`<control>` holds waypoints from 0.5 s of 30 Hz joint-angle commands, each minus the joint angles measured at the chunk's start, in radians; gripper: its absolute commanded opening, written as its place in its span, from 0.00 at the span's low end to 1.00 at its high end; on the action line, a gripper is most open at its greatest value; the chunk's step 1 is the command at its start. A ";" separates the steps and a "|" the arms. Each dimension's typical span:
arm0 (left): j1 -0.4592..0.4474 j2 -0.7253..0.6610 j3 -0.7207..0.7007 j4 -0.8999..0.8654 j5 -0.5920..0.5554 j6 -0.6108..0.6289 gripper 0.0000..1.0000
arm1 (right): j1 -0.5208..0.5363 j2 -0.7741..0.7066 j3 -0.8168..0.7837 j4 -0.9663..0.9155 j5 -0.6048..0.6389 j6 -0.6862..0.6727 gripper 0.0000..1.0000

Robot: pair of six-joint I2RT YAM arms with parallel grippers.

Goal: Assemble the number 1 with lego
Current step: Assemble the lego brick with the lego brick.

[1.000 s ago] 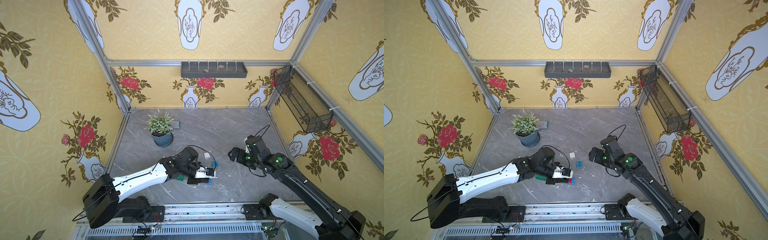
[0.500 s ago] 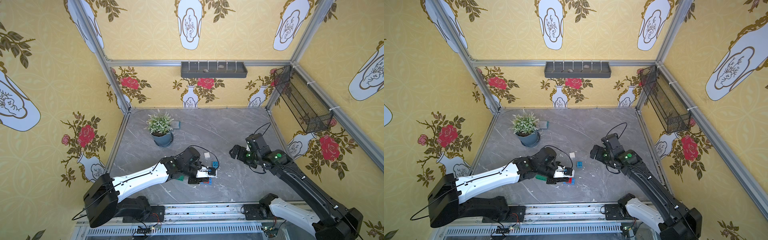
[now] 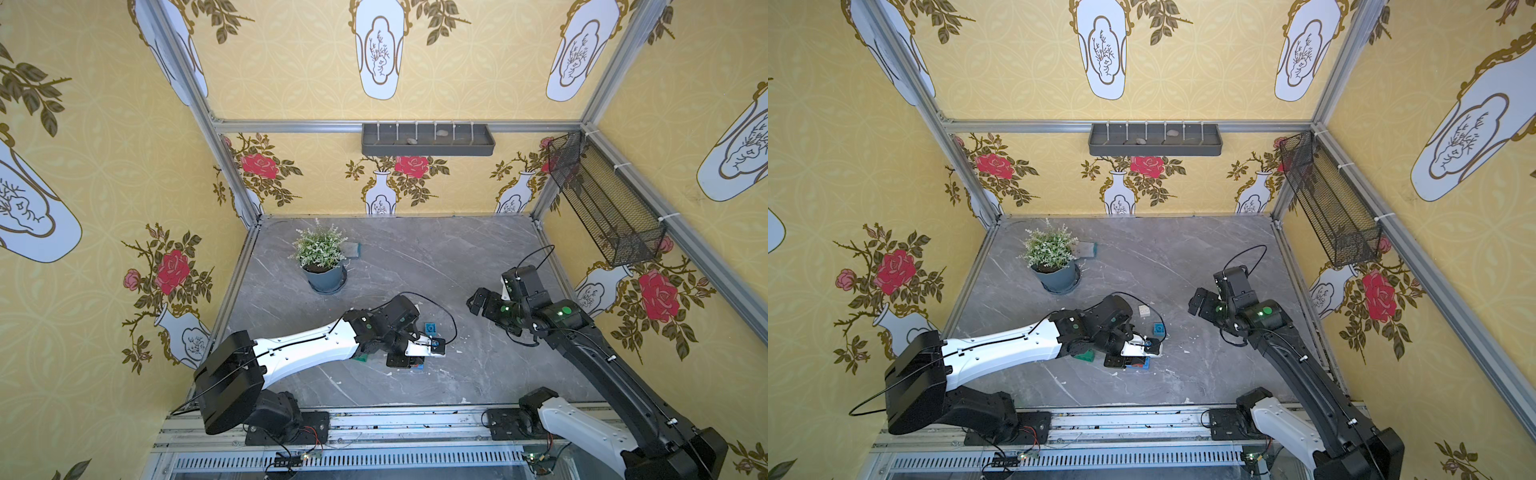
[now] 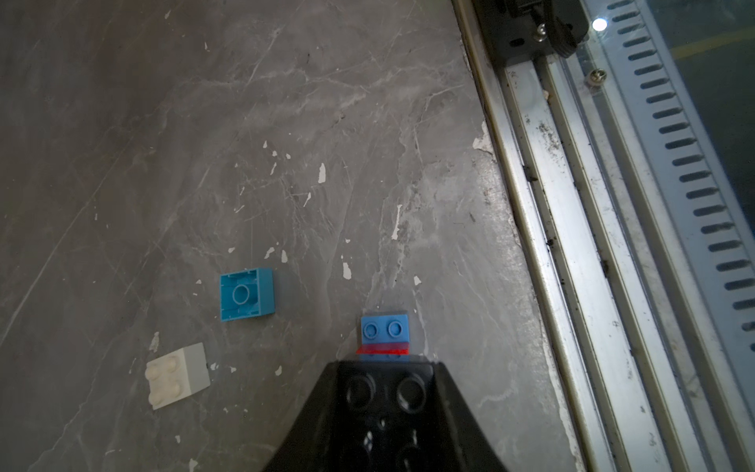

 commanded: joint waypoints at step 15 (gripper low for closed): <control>0.001 -0.014 -0.056 0.074 -0.065 -0.186 0.00 | -0.017 0.037 -0.015 0.032 -0.036 -0.019 0.99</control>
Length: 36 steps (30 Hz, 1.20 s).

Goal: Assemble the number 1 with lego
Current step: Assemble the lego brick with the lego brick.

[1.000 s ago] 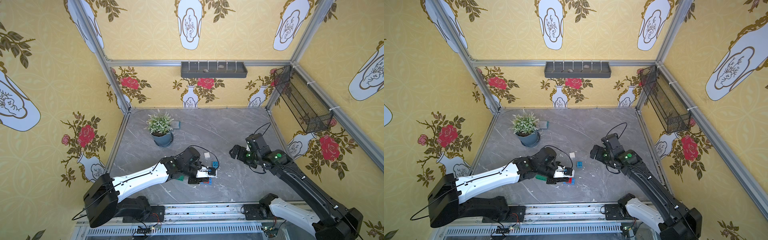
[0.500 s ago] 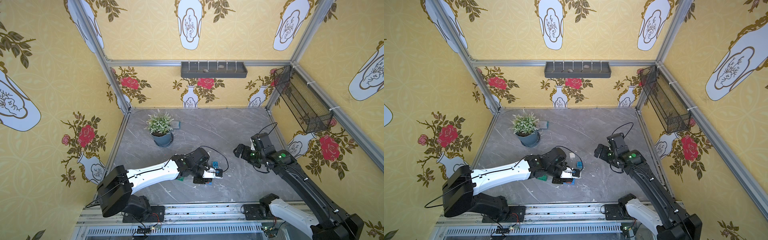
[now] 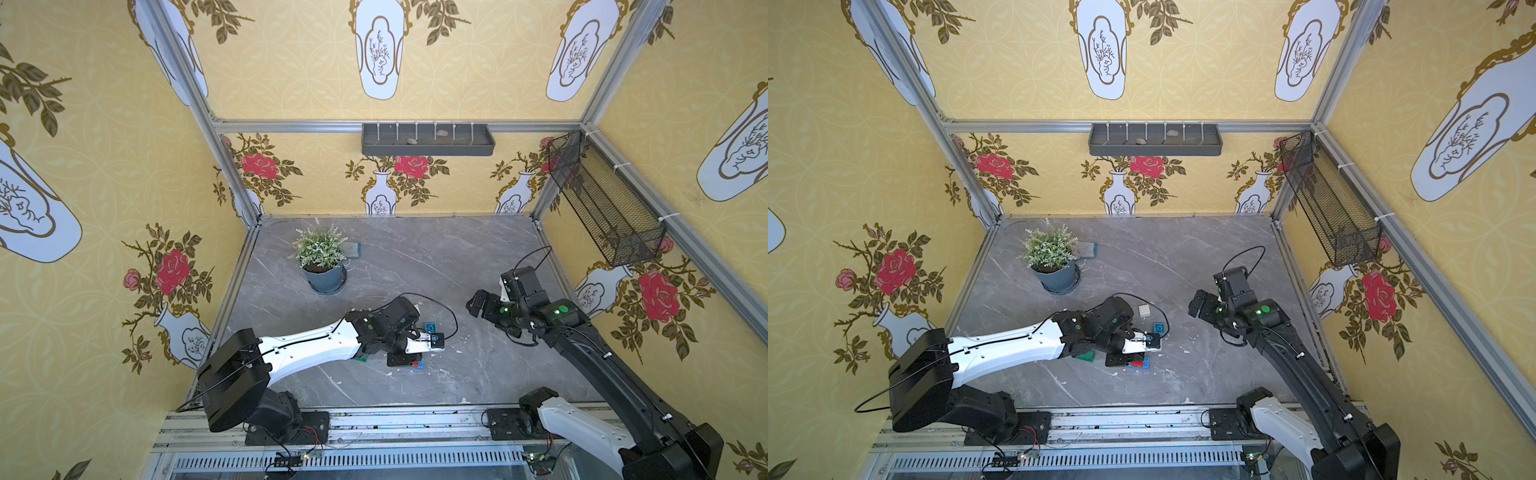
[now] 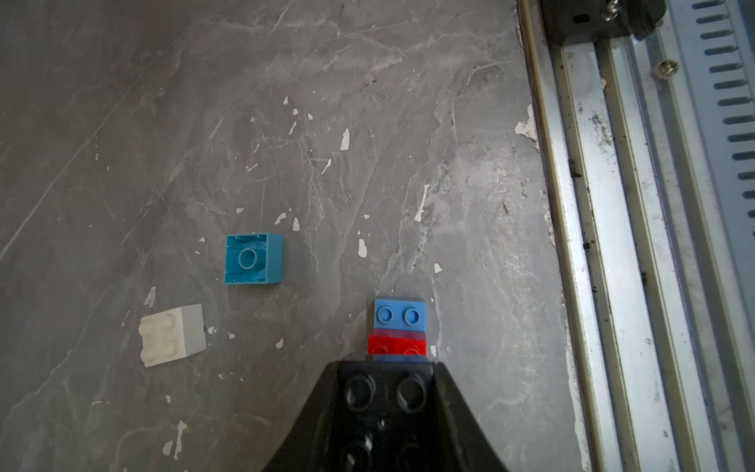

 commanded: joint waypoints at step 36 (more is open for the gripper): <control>0.082 0.030 0.022 0.013 0.110 -0.100 0.00 | -0.025 -0.037 -0.053 0.066 -0.022 -0.022 0.99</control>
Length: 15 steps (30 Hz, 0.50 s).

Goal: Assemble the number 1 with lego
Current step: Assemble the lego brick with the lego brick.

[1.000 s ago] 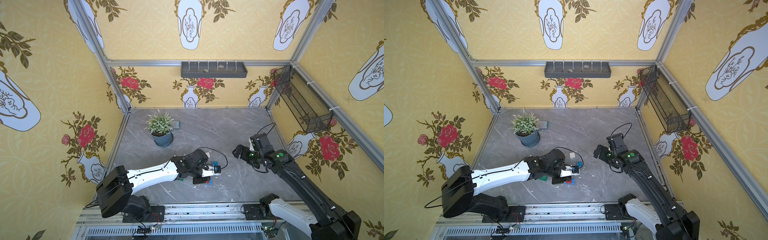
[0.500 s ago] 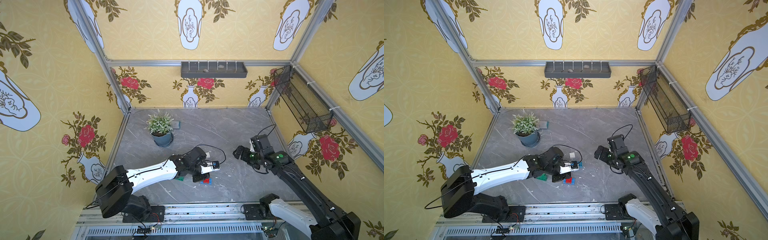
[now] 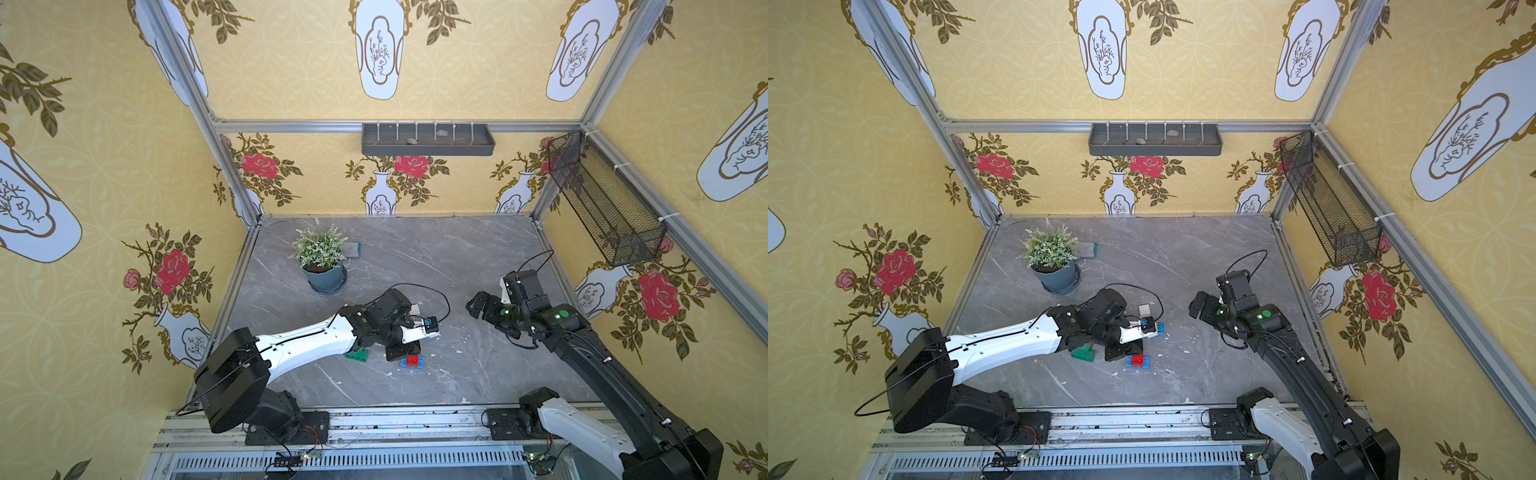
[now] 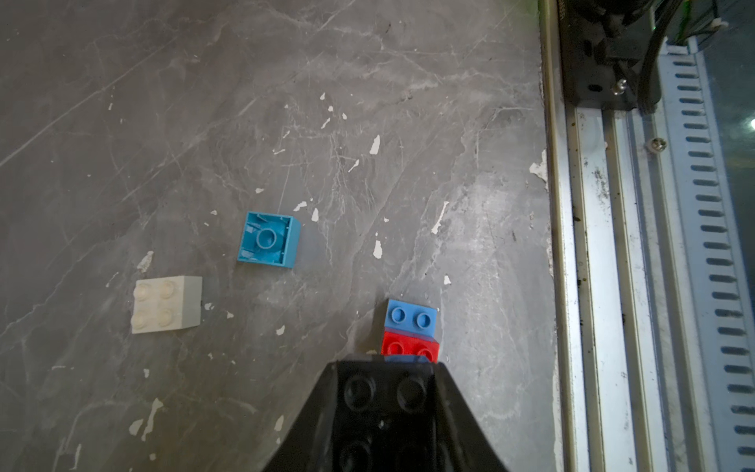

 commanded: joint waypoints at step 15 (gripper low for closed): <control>-0.041 0.064 -0.021 0.025 -0.013 0.062 0.00 | -0.010 -0.013 -0.006 -0.003 -0.004 -0.021 0.98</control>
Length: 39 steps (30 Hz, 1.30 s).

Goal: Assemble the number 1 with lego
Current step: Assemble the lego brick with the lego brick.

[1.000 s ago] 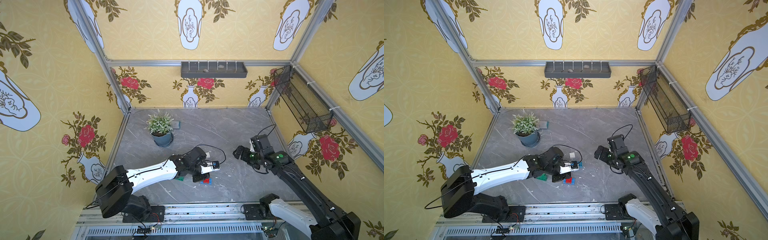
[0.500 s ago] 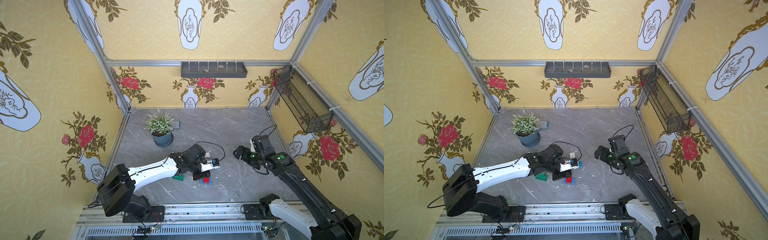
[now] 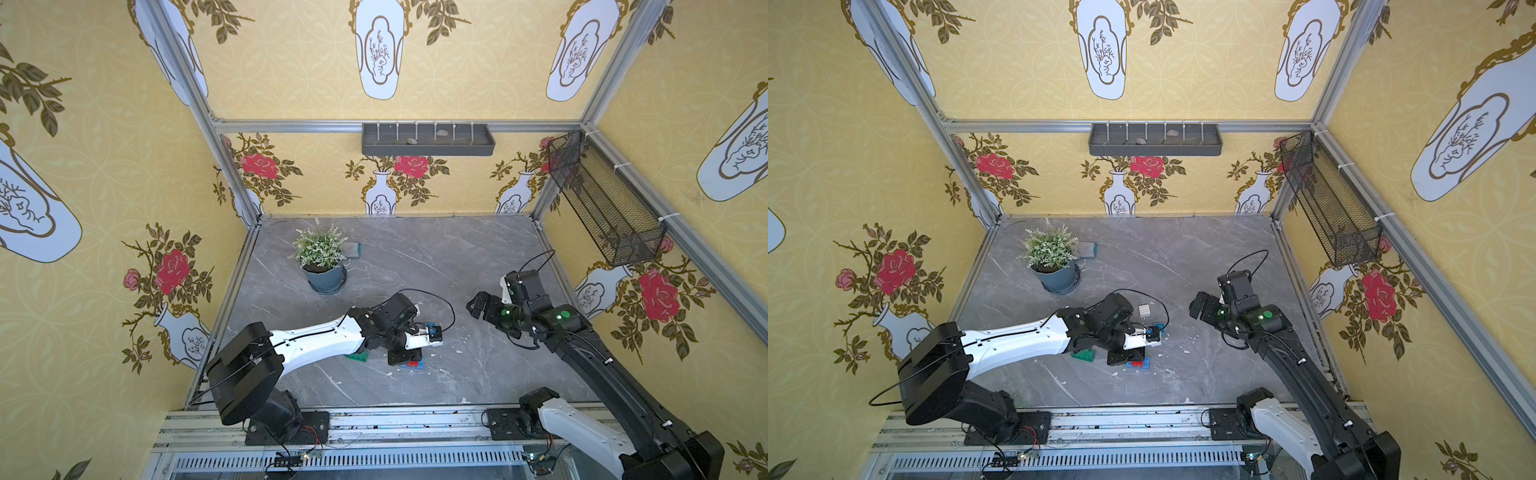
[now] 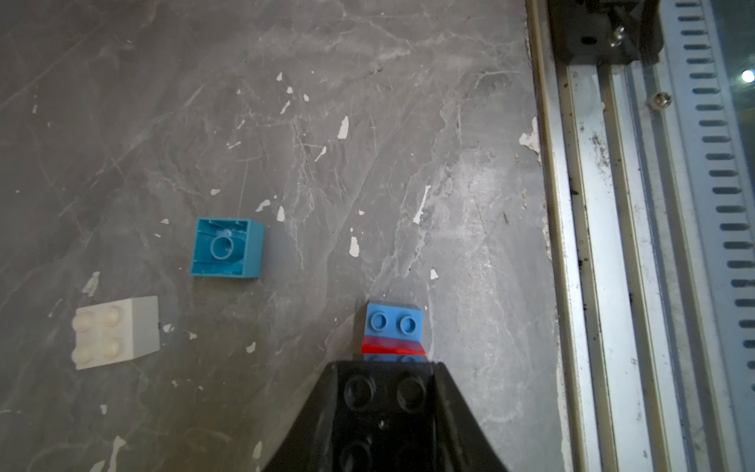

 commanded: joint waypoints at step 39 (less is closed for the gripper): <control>0.007 -0.016 -0.100 0.147 0.000 -0.021 0.00 | -0.005 -0.006 -0.017 -0.005 -0.022 -0.004 0.98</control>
